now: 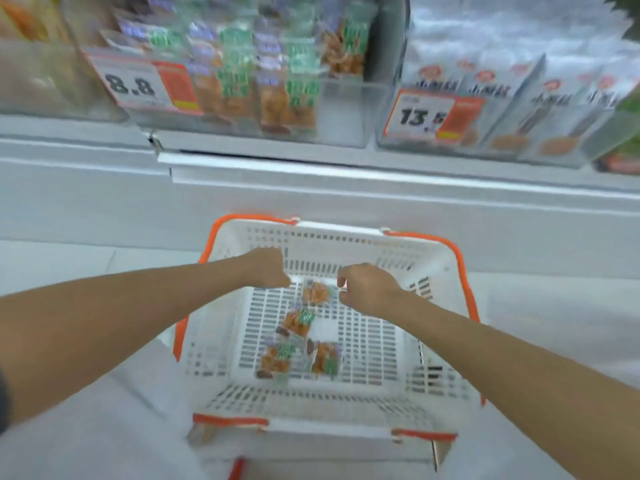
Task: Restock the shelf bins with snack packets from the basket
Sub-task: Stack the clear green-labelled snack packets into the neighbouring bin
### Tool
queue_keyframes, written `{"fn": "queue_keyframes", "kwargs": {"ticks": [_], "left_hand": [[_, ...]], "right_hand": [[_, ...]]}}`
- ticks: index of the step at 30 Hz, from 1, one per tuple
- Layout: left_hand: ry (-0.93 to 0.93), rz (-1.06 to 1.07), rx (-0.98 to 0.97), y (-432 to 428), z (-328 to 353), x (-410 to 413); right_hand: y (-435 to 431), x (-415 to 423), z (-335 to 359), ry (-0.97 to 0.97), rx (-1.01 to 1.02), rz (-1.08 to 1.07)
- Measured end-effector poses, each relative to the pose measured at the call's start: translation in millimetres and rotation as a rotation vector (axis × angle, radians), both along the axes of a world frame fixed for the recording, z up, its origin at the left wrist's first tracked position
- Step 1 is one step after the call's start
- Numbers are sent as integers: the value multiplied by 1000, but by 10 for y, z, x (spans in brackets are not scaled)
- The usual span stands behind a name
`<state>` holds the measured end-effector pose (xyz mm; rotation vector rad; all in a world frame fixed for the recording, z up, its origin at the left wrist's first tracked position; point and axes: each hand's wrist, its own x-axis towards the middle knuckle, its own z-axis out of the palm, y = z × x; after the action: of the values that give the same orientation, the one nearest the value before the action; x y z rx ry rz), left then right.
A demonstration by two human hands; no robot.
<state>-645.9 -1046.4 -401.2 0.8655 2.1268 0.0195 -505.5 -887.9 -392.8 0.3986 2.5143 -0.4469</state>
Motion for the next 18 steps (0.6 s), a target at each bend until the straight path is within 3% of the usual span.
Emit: {"fn": "queue_keyframes", "kwargs": {"ticks": [3, 5, 9, 14, 18], "left_hand": [[-85, -168, -314, -141, -568, 83], [-77, -164, -386, -162, -846, 178], [-61, -140, -319, -261, -1470, 348], [-170, 111, -197, -389, -1924, 647], [-70, 56, -219, -448, -1958, 661]], "right_hand": [[-55, 160, -384, -165, -31, 102], [-100, 265, -581, -263, -24, 201], [-146, 377, -813, -379, -30, 279], [-144, 367, -892, -421, -8, 321], [-177, 333, -891, -413, 12, 317]]}}
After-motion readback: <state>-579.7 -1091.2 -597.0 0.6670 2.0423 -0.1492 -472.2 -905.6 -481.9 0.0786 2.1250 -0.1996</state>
